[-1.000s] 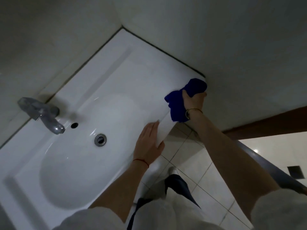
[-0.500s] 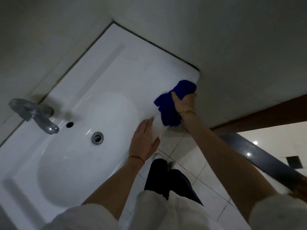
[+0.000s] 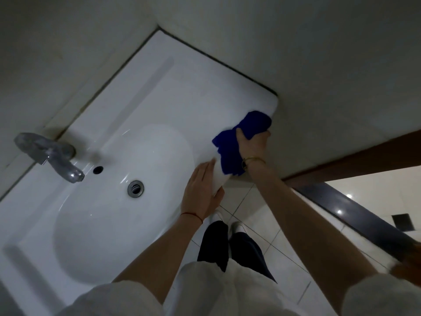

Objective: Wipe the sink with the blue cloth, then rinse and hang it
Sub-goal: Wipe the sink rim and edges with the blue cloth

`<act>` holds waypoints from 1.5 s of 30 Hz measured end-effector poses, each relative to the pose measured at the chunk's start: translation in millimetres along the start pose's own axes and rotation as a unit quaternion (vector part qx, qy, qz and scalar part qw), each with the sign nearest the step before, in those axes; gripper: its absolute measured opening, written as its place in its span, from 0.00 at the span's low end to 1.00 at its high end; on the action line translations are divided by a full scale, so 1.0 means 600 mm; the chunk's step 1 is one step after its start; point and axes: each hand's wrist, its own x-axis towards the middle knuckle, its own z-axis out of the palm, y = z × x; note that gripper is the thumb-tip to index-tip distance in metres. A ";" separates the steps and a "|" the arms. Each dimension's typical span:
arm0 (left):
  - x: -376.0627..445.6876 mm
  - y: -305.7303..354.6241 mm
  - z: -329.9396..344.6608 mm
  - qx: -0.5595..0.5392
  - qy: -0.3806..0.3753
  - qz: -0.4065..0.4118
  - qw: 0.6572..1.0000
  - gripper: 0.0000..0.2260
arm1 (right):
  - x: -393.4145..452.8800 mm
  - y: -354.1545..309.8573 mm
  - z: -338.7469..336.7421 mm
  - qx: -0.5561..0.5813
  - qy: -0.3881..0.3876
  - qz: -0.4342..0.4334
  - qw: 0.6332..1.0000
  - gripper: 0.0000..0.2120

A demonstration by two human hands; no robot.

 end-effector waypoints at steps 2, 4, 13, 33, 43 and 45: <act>-0.001 0.000 0.002 -0.006 0.013 0.002 1.000 0.33 | -0.030 0.017 0.011 -0.007 -0.002 -0.002 1.000 0.38; -0.002 0.001 0.004 -0.002 0.025 0.011 1.000 0.32 | -0.040 0.024 0.017 -0.010 -0.012 0.002 1.000 0.38; -0.108 -0.029 -0.036 0.049 0.024 0.017 0.998 0.32 | -0.041 -0.001 0.001 -0.024 -0.038 -0.008 0.999 0.44; -0.430 -0.214 -0.133 0.044 -0.030 0.034 0.998 0.31 | -0.346 0.155 0.127 -0.020 -0.005 -0.015 1.000 0.37; -0.506 -0.260 -0.162 0.027 -0.036 0.045 0.998 0.32 | -0.532 0.260 0.203 0.049 -0.021 0.001 0.999 0.35; -0.512 -0.264 -0.166 0.025 -0.035 0.045 0.998 0.32 | -0.548 0.264 0.207 0.063 -0.028 0.011 0.998 0.36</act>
